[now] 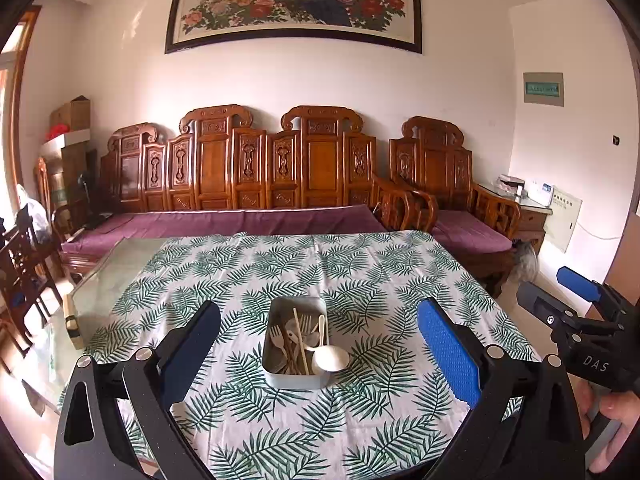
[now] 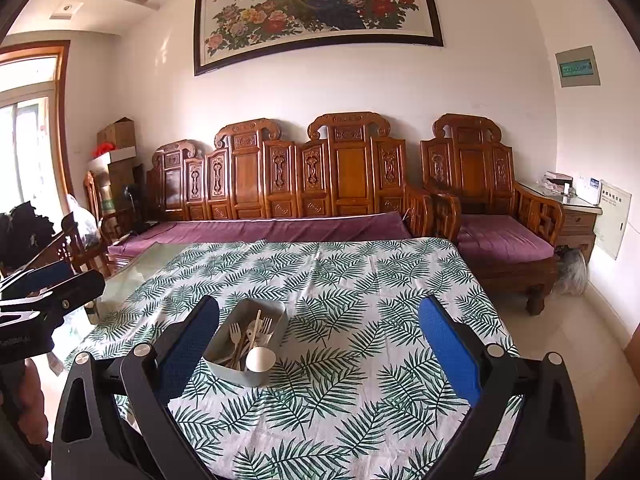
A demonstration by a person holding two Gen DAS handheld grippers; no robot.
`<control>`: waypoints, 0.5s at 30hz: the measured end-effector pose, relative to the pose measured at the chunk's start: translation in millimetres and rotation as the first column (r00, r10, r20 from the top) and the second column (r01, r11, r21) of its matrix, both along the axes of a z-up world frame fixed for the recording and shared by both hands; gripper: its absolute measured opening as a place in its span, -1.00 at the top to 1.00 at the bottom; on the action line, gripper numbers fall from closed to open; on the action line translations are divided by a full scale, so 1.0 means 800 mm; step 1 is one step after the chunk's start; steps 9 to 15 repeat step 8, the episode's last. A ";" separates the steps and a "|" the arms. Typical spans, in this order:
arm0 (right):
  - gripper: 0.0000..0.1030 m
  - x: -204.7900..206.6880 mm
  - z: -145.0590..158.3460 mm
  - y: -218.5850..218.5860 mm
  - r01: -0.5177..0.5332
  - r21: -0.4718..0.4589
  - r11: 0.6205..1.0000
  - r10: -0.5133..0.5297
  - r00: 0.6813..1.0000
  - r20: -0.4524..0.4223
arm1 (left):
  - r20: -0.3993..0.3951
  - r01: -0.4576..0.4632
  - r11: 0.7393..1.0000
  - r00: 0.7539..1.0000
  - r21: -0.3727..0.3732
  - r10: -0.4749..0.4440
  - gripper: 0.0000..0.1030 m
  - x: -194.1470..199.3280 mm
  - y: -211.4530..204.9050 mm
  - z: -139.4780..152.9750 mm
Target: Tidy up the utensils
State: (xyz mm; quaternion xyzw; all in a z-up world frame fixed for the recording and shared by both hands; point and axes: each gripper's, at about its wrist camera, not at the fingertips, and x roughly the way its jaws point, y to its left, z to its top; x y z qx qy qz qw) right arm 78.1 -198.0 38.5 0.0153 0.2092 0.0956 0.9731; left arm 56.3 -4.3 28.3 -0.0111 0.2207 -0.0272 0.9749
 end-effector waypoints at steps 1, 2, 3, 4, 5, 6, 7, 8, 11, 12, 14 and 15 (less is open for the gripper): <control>-0.95 0.000 0.000 0.000 0.000 -0.001 1.000 0.000 1.000 0.000 | -0.001 -0.001 1.000 1.000 0.000 0.001 -0.85 0.000 0.000 0.000; -0.95 0.000 0.000 0.000 -0.001 0.000 1.000 0.001 1.000 0.000 | -0.002 0.000 1.000 1.000 0.001 0.000 -0.85 0.000 0.000 0.000; -0.95 -0.001 0.000 0.000 -0.001 0.000 1.000 0.001 1.000 0.001 | -0.003 -0.001 1.000 1.000 0.000 0.001 -0.85 0.000 0.000 0.000; -0.95 -0.001 0.000 0.000 -0.001 0.000 1.000 0.001 1.000 0.001 | -0.004 0.000 1.000 1.000 -0.001 0.000 -0.85 0.000 0.001 -0.001; -0.95 -0.001 0.000 0.000 0.000 0.000 1.000 0.000 1.000 0.001 | -0.004 -0.002 1.000 1.000 -0.002 0.002 -0.85 0.000 0.001 -0.001; -0.95 -0.001 0.000 0.000 0.000 0.000 1.000 0.000 1.000 0.001 | -0.003 -0.001 1.000 1.000 -0.003 0.001 -0.85 -0.001 0.001 -0.001; -0.95 -0.001 0.000 0.000 0.000 0.000 1.000 0.000 1.000 0.001 | -0.004 -0.001 1.000 1.000 -0.002 0.001 -0.85 0.000 0.001 -0.002; -0.95 -0.001 0.000 0.000 0.000 -0.001 1.000 0.000 1.000 0.001 | -0.006 -0.001 1.000 1.000 -0.002 0.001 -0.85 0.000 0.002 -0.002; -0.95 -0.001 0.000 0.000 0.000 -0.001 1.000 0.000 1.000 0.001 | -0.006 -0.001 1.000 1.000 -0.002 0.001 -0.85 0.000 0.002 -0.002; -0.95 -0.001 0.000 0.000 0.000 -0.001 1.000 0.000 1.000 0.001 | -0.006 -0.001 1.000 1.000 -0.002 0.001 -0.85 0.000 0.002 -0.002; -0.95 -0.001 0.000 0.000 0.000 -0.001 1.000 0.000 1.000 0.001 | -0.006 -0.001 1.000 1.000 -0.002 0.001 -0.85 0.000 0.002 -0.002; -0.95 -0.001 0.000 0.000 0.000 -0.001 1.000 0.000 1.000 0.001 | -0.006 -0.001 1.000 1.000 -0.002 0.001 -0.85 0.000 0.002 -0.002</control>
